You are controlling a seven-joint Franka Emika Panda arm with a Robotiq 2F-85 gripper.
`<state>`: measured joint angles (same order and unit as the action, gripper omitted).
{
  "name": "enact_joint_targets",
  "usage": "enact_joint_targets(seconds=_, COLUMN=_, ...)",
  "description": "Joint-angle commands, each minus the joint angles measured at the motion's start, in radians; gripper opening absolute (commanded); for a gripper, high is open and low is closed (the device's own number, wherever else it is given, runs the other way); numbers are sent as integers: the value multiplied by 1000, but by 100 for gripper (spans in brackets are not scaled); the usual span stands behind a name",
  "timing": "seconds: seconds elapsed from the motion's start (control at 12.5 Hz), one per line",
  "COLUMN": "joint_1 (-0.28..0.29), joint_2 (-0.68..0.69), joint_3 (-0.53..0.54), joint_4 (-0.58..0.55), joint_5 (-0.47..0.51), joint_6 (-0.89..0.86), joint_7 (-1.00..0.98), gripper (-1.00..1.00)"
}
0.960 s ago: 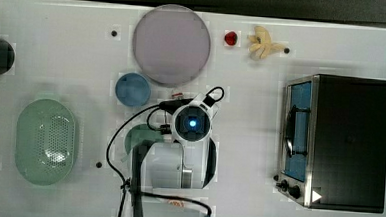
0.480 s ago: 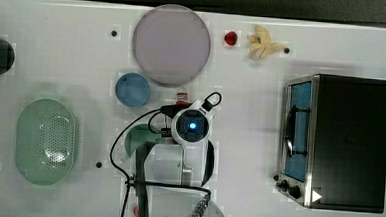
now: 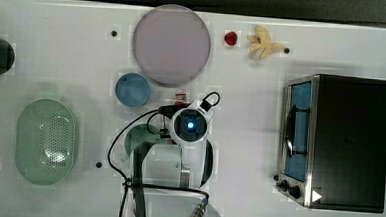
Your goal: Pick Ketchup from the table and place it in strainer.
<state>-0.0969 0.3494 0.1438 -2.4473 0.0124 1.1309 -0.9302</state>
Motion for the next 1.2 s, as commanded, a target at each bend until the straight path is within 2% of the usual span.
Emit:
enact_joint_targets(seconds=0.08, joint_1=-6, joint_2=-185, joint_3=-7, joint_4=16, joint_5=-2, joint_6=-148, joint_7=-37, gripper=20)
enact_joint_targets(seconds=0.32, joint_1=-4, joint_2=-370, joint_3=2, joint_4=52, joint_5=-2, joint_6=-391, joint_7=-36, gripper=20)
enact_joint_targets(seconds=0.56, joint_1=4, joint_2=-496, joint_3=30, joint_4=105, joint_5=1, joint_6=-604, joint_7=82, gripper=20)
enact_joint_targets(seconds=0.8, joint_1=28, joint_2=-536, joint_3=107, joint_4=136, joint_5=2, joint_6=-639, joint_7=160, gripper=20)
enact_joint_targets(seconds=1.2, joint_1=59, joint_2=-489, joint_3=292, joint_4=177, joint_5=16, joint_6=-637, joint_7=514, gripper=20)
